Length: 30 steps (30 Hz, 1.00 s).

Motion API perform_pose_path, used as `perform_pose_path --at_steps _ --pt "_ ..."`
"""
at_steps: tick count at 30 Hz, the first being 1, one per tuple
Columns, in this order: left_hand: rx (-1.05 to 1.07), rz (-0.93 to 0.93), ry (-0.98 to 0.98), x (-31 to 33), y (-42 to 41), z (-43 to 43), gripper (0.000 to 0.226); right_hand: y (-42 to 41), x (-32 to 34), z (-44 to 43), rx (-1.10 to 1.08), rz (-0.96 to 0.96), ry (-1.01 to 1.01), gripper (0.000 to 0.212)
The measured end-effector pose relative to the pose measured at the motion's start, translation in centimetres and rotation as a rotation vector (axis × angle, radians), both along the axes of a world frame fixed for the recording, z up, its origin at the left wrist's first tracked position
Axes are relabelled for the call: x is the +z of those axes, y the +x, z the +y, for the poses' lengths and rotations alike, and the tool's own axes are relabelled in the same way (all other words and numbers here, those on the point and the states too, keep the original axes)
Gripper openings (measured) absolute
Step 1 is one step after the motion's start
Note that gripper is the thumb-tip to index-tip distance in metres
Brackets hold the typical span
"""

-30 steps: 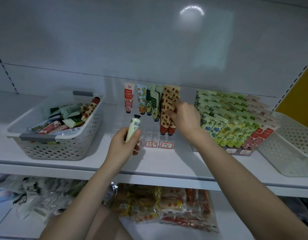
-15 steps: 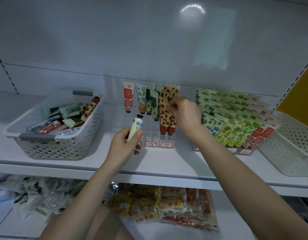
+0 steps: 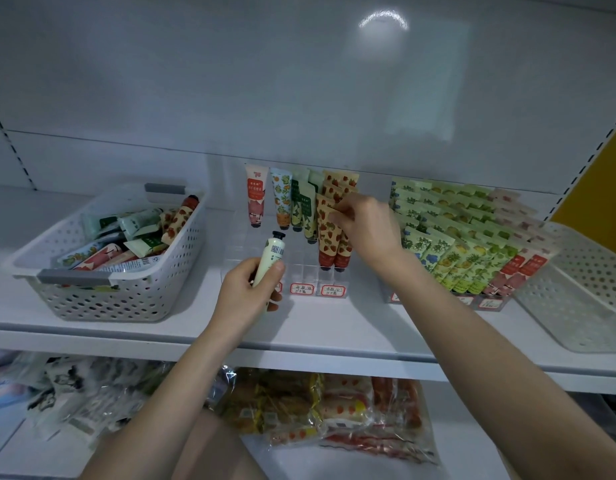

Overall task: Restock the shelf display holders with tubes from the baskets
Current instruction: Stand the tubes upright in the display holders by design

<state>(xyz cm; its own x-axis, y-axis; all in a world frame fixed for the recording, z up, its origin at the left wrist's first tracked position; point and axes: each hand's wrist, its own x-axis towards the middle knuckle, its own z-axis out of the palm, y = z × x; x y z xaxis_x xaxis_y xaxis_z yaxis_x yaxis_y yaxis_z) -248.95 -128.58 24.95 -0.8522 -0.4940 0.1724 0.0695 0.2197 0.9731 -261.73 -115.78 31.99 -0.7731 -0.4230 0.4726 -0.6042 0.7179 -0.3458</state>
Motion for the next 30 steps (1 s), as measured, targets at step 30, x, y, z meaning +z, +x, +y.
perform_pose_path --at_steps 30 --pt "0.010 -0.001 -0.021 0.2 -0.1 -0.1 0.023 -0.8 2.2 -0.4 0.035 -0.131 -0.118 0.032"
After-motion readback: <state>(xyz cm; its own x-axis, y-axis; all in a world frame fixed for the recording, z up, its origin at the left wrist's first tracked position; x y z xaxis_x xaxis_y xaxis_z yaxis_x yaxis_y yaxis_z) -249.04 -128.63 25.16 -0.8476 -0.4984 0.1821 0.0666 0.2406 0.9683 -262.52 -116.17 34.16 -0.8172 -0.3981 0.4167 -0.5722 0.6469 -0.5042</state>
